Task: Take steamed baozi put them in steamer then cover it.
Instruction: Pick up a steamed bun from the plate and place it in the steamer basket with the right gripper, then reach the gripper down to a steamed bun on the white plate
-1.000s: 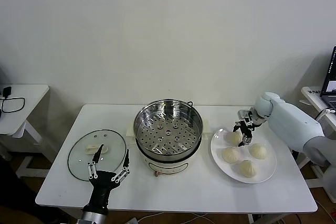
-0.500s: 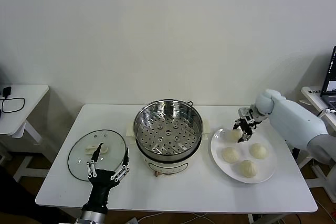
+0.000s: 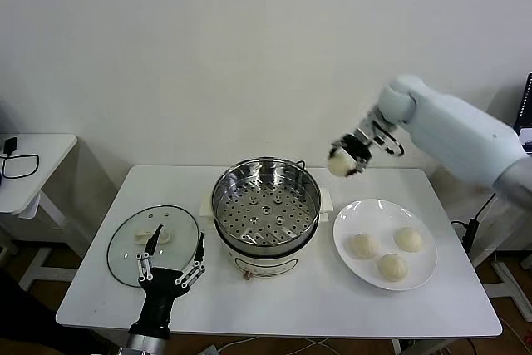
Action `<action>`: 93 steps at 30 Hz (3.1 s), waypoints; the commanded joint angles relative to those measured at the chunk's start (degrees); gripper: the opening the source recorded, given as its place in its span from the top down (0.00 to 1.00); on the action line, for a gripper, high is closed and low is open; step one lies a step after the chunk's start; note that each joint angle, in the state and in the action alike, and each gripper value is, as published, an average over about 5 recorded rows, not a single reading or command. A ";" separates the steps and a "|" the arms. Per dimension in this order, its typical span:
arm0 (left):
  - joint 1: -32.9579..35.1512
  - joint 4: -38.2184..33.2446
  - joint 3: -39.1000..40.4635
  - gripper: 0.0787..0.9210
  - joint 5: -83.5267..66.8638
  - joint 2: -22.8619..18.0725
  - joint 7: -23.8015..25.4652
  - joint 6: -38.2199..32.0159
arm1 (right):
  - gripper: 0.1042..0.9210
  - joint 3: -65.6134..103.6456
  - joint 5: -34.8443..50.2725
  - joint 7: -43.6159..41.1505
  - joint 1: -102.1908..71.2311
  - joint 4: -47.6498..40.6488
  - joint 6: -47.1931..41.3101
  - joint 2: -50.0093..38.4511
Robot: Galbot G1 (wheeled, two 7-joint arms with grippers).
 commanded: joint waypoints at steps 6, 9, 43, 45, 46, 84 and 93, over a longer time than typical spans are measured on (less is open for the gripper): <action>0.31 -0.21 0.00 0.12 -0.04 -0.08 -0.12 -0.29 | 0.27 -3.10 -5.83 -0.47 5.83 6.82 12.58 10.92; 0.37 -0.20 -0.06 0.12 -0.04 -0.13 -0.19 -0.40 | 0.27 -3.01 -8.89 -0.22 2.74 5.65 13.11 13.67; 0.15 -0.25 -0.67 0.12 -0.49 -0.11 -0.63 -0.51 | 0.14 2.78 -24.90 4.63 -10.42 -11.11 15.82 23.33; 0.13 -0.25 -0.72 0.12 -0.49 -0.12 -0.66 -0.51 | 0.13 2.84 -24.77 4.67 -10.21 -10.82 15.78 23.23; 0.12 -0.27 -0.75 0.12 -0.49 -0.13 -0.67 -0.50 | 0.12 2.86 -24.47 4.51 -9.94 -10.35 15.70 23.00; -0.78 0.39 0.27 0.12 -0.12 0.39 -0.92 0.02 | 0.12 -23.29 27.37 2.50 -5.74 7.50 -35.86 -18.31; -0.84 0.68 0.12 0.12 -0.10 0.24 -1.14 -0.12 | 0.12 -19.78 26.23 7.72 -10.62 5.46 -35.88 -16.47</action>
